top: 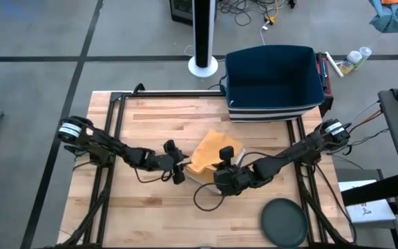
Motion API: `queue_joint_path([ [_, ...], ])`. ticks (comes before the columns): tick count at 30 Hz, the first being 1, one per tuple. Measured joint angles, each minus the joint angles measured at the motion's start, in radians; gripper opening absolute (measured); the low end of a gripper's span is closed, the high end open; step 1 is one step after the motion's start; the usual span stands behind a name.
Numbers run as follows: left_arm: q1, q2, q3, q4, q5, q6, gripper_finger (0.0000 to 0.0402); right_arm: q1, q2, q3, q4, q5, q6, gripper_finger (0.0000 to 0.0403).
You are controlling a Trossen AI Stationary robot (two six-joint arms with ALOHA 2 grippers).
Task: Fold kitchen towel into neat rectangle
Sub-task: Stack the orange towel on top of the white patterned towel
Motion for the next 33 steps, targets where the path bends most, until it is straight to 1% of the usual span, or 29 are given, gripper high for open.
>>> queue_joint_path([
  [4, 0.000, -0.029, -0.003, -0.063, 0.002, 0.001, 0.0123, 0.000, 0.000, 0.001, 0.005, 0.090, 0.013, 0.0017],
  [9, -0.005, -0.094, -0.004, -0.184, -0.038, 0.015, 0.0123, -0.002, 0.000, 0.001, 0.006, 0.123, 0.053, 0.0016],
  [11, -0.009, -0.138, -0.004, -0.229, -0.042, 0.021, 0.0123, -0.007, 0.000, 0.001, 0.007, 0.155, 0.075, 0.0014],
  [14, -0.021, -0.224, -0.003, -0.290, -0.042, 0.025, 0.0124, -0.027, 0.000, 0.001, 0.006, 0.150, 0.124, 0.0015],
  [16, -0.036, -0.280, -0.004, -0.295, -0.036, 0.015, 0.0124, -0.036, 0.000, -0.002, 0.006, 0.146, 0.145, 0.0019],
  [19, -0.078, -0.327, -0.003, -0.218, -0.025, -0.003, 0.0133, -0.045, 0.000, -0.007, 0.006, 0.128, 0.160, 0.0020],
  [22, -0.123, -0.312, -0.004, -0.146, -0.028, 0.019, 0.0148, -0.050, 0.000, -0.007, 0.014, 0.124, 0.161, 0.0017],
  [28, -0.162, -0.205, 0.000, -0.017, -0.049, 0.042, 0.0185, -0.051, 0.000, -0.007, 0.024, 0.120, 0.167, 0.0019],
  [31, -0.180, -0.131, 0.038, 0.038, -0.048, 0.063, 0.0191, -0.050, 0.000, -0.007, 0.025, 0.120, 0.167, 0.0020],
  [33, -0.182, -0.077, 0.075, 0.042, -0.035, 0.068, 0.0189, -0.050, 0.000, -0.007, 0.025, 0.112, 0.167, 0.0020],
])
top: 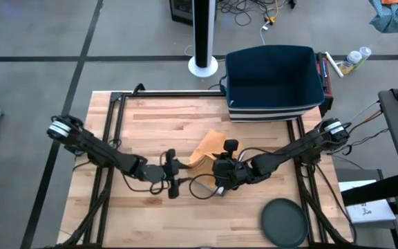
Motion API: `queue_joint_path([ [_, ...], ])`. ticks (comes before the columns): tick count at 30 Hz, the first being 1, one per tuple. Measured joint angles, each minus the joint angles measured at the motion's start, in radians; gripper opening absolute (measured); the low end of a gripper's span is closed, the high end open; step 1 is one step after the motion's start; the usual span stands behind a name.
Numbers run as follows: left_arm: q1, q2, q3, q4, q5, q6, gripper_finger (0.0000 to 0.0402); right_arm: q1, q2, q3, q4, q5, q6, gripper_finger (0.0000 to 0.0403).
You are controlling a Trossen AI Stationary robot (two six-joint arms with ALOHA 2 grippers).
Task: Fold kitchen towel into neat rectangle
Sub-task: Stack the orange towel on top of the white patterned towel
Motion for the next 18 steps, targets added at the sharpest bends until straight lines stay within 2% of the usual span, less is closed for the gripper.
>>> queue_joint_path([
  [4, 0.002, 0.117, 0.069, -0.026, 0.028, 0.001, 0.0173, 0.000, 0.000, 0.000, 0.000, -0.047, 0.027, 0.0016],
  [8, 0.006, 0.181, 0.111, -0.053, 0.030, 0.003, 0.0155, 0.004, 0.000, -0.004, 0.000, -0.075, 0.053, 0.0018],
  [18, 0.028, 0.139, 0.112, -0.205, -0.024, -0.076, 0.0133, 0.023, 0.000, -0.037, 0.022, -0.208, 0.094, 0.0018],
])
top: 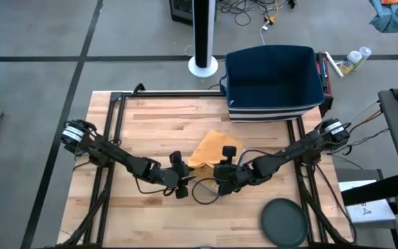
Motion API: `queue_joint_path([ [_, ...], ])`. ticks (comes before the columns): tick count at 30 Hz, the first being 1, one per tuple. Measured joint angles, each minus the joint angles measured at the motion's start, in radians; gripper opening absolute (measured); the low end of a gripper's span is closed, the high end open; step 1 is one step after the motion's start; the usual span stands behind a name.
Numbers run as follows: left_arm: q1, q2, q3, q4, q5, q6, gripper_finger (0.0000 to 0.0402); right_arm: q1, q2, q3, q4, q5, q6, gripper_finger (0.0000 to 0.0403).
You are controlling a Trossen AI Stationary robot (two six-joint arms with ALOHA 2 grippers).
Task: Fold kitchen towel into neat rectangle
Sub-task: Stack the orange towel on top of the white patterned towel
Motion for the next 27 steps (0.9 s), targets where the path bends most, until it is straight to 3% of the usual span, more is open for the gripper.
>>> queue_joint_path([
  [8, 0.001, -0.029, -0.004, -0.054, -0.002, -0.020, 0.0142, 0.009, 0.066, -0.022, 0.113, -0.151, 0.001, 0.0018],
  [16, -0.005, -0.142, 0.008, -0.244, -0.002, -0.044, 0.0136, 0.029, 0.083, -0.021, 0.106, -0.203, 0.022, 0.0018],
  [27, -0.002, -0.248, -0.032, -0.257, -0.028, -0.070, 0.0122, 0.033, 0.115, -0.023, 0.120, -0.205, 0.041, 0.0018],
])
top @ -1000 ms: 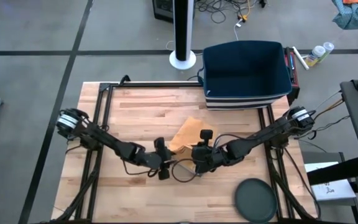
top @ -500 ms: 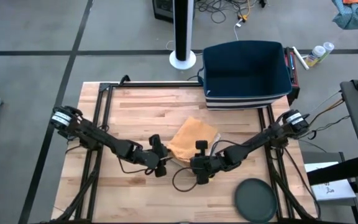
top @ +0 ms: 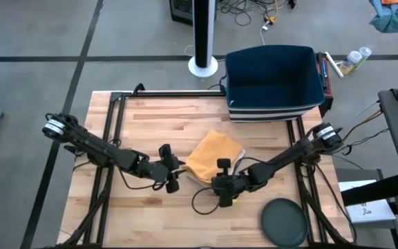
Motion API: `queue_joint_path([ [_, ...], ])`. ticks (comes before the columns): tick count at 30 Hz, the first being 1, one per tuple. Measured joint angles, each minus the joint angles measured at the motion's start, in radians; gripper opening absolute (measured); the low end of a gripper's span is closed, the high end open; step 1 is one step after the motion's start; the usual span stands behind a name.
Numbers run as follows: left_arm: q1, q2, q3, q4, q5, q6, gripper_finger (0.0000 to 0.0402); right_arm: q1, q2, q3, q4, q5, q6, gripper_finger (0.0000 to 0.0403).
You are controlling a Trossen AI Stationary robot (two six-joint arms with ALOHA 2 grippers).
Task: Fold kitchen towel into neat rectangle
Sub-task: Stack the orange towel on top of the white patterned towel
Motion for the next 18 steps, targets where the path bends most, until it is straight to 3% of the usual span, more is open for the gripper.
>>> queue_joint_path([
  [8, 0.013, -0.002, -0.112, 0.035, -0.008, -0.162, 0.0133, 0.000, 0.055, 0.000, 0.043, -0.068, 0.014, 0.0024],
  [18, -0.007, -0.001, -0.120, 0.067, -0.009, -0.136, 0.0128, 0.008, 0.010, 0.007, -0.018, -0.092, -0.115, 0.0129],
])
